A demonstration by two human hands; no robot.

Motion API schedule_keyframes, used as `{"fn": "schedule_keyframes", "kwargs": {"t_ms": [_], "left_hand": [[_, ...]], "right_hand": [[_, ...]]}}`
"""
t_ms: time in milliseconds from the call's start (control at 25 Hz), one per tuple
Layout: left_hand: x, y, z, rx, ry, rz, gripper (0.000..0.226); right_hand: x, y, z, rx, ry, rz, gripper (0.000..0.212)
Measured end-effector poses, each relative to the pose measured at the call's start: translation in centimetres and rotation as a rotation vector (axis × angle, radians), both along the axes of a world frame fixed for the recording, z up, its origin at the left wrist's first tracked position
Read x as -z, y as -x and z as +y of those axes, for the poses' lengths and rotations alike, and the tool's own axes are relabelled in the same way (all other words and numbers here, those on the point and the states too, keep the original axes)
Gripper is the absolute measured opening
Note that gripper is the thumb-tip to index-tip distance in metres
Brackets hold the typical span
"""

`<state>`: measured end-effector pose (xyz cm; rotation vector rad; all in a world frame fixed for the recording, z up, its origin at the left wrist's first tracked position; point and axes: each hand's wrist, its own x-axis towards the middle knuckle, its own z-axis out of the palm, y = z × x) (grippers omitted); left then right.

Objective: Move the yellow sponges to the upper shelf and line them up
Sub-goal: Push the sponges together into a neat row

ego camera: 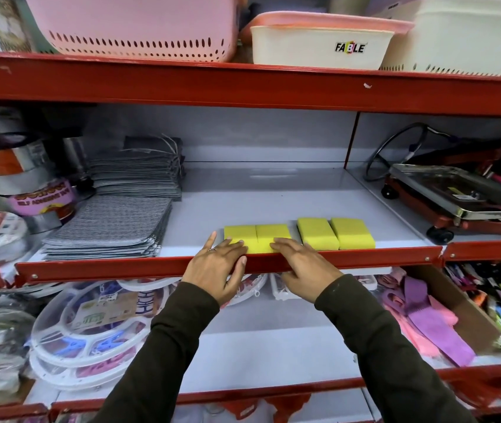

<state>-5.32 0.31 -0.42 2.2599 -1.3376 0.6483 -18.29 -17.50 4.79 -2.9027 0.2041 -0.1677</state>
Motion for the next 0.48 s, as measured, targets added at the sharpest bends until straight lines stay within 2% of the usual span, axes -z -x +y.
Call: {"fn": "schedule_keyframes", "kwargs": {"t_ms": [240,480], "left_hand": [[-1.7,2.1,-5.2,0.045,-0.019,-0.022,0.053],[-2.6,5.6,-13.7,0.165,-0.18,0.039,0.067]], "right_hand": [[-2.1,2.3,-5.5,0.153,-0.008,-0.029,0.068],[-1.4,4.3,-10.6,0.308,-0.019,0.118,0.069]]}}
